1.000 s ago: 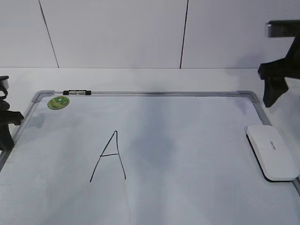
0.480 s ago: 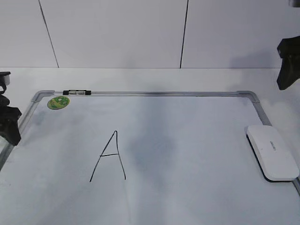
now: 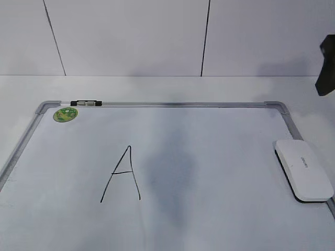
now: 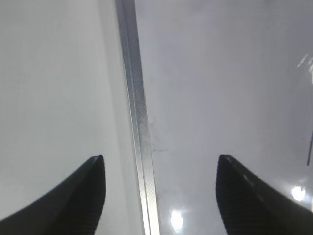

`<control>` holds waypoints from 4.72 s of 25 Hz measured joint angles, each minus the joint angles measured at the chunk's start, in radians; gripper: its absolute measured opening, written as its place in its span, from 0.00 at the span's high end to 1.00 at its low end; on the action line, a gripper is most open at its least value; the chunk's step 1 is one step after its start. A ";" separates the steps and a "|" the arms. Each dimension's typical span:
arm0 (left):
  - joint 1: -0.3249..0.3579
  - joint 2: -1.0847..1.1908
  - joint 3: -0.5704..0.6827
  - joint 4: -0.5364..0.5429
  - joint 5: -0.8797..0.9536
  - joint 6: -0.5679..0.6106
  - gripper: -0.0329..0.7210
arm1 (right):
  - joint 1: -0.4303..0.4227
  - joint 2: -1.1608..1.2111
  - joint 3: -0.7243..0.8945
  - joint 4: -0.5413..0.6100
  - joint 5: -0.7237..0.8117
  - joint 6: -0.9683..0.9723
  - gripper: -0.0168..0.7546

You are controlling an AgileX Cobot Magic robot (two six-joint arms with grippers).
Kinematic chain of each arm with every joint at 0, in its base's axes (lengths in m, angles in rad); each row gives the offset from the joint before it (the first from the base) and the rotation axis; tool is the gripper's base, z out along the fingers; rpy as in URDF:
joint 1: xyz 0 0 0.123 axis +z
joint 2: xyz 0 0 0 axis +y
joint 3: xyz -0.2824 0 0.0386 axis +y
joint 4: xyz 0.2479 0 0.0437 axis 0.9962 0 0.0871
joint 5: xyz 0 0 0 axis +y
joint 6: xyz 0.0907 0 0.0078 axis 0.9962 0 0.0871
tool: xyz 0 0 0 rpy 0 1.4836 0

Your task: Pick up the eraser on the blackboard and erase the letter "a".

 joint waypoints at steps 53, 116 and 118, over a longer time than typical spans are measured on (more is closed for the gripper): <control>-0.087 -1.227 0.777 0.089 -0.063 -0.081 0.40 | 0.000 -1.218 0.849 -0.133 -0.082 0.033 0.21; -0.012 -1.563 0.778 0.116 -0.060 -0.081 0.53 | -0.203 -1.450 0.849 -0.138 -0.087 0.033 0.21; -0.012 -1.563 0.778 0.116 -0.060 -0.081 0.53 | -0.203 -1.450 0.849 -0.140 -0.087 0.033 0.21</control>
